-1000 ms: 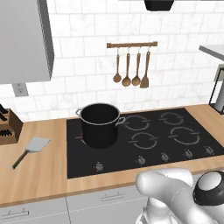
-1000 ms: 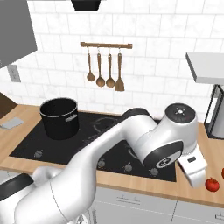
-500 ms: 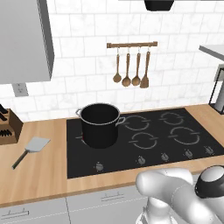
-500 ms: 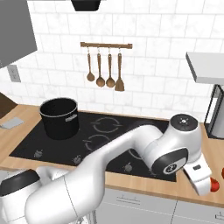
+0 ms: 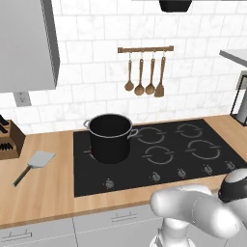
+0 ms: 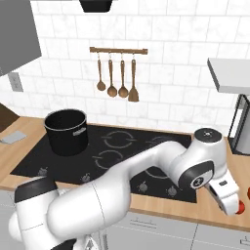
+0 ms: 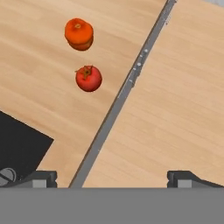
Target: Put the tomato and squash in the pot. Retrieve the spatula and lightly stir the vegetables in the pot.
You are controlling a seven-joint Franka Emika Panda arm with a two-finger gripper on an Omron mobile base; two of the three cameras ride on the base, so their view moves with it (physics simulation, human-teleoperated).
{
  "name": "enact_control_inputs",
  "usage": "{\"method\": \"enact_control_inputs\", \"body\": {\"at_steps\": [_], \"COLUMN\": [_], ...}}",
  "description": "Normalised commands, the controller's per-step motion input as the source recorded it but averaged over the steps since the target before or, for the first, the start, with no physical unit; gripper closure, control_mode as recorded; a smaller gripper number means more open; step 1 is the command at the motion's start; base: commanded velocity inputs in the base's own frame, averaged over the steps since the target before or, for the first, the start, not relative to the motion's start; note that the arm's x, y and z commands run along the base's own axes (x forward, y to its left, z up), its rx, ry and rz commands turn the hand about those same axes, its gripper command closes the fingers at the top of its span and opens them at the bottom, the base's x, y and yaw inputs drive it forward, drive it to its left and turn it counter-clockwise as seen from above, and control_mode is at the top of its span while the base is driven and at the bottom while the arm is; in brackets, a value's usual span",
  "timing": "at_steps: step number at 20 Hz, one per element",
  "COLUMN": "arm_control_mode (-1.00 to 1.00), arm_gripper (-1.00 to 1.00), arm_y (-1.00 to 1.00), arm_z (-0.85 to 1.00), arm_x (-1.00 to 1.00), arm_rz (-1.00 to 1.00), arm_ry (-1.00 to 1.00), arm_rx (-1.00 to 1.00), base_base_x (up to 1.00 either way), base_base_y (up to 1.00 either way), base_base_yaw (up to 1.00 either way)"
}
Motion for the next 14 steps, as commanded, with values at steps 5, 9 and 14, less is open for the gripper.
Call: {"method": "enact_control_inputs", "body": {"at_steps": [5,9,14], "arm_control_mode": [-1.00,-1.00,-1.00], "arm_gripper": [-1.00,-1.00,-1.00], "arm_y": [-0.36,-0.42,-0.20], "arm_z": [-0.17,-0.12,-0.16], "arm_x": [0.17,0.08,0.08], "arm_rz": [0.00,0.00,0.01], "arm_ry": [0.01,0.00,0.00], "arm_rx": [0.01,0.02,0.01], "base_base_x": [0.00,0.00,0.00], "base_base_y": [0.00,0.00,0.00], "base_base_yaw": [0.00,0.00,0.00]}}
